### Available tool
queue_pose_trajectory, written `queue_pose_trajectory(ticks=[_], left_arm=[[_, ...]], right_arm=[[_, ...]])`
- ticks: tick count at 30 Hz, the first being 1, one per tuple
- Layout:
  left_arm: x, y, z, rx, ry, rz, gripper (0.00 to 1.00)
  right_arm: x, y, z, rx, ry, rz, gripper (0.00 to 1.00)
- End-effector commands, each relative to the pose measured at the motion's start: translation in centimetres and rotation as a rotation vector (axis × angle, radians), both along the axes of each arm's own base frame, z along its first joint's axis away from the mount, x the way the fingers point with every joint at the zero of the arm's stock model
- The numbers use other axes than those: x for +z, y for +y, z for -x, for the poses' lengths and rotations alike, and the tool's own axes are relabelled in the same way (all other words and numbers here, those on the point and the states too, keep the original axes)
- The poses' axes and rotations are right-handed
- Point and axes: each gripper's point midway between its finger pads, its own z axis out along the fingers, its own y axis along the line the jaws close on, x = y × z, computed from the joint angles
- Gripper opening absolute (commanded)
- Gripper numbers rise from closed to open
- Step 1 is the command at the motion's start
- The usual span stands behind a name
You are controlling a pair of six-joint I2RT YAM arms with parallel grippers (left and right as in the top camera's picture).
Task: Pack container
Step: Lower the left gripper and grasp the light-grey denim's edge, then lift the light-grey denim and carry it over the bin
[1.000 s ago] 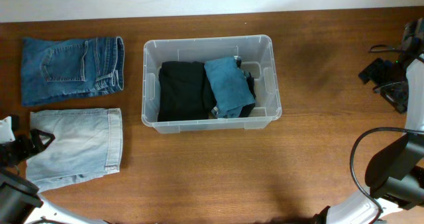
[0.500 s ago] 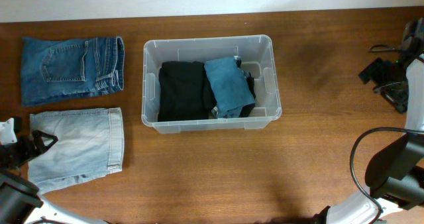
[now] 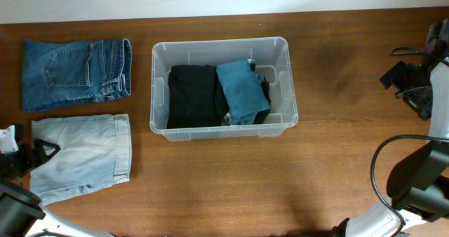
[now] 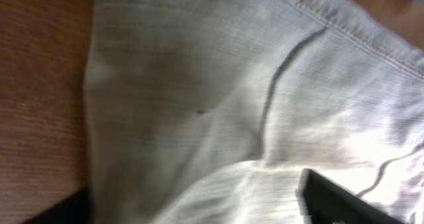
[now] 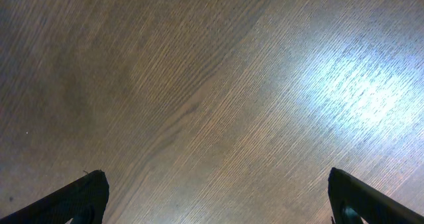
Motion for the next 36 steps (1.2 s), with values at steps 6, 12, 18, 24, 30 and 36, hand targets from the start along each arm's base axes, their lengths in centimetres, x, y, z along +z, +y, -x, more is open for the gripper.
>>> queue_pose_trajectory(ticks=[6,12,18,24,30,36], left_arm=[[-2.3,-1.6,1.0,-0.002,0.055,0.075,0.26],[-2.3,-1.5,0.9,0.001,0.053,0.072,0.01],[-0.3,-1.5,-1.1,0.017,-0.066,0.123,0.01],[6.7,-0.3,-5.4,0.034,-0.319,0.204,0.01],[14.6,1.2,-7.7,0.015,-0.463,0.192,0.01],[21.0,1.6,-8.5,-0.013,-0.546,0.148,0.01]], right_arm=[[-0.1,-0.2,0.1,-0.011,0.007,0.008,0.98],[-0.1,-0.2,0.1,-0.011,0.007,0.008,0.98],[-0.1,-0.2,0.1,-0.011,0.007,0.008,0.98],[-0.1,-0.2,0.1,-0.011,0.007,0.008,0.98],[-0.1,-0.2,0.1,-0.011,0.007,0.008,0.99],[-0.1,-0.2,0.1,-0.011,0.007,0.008,0.98]])
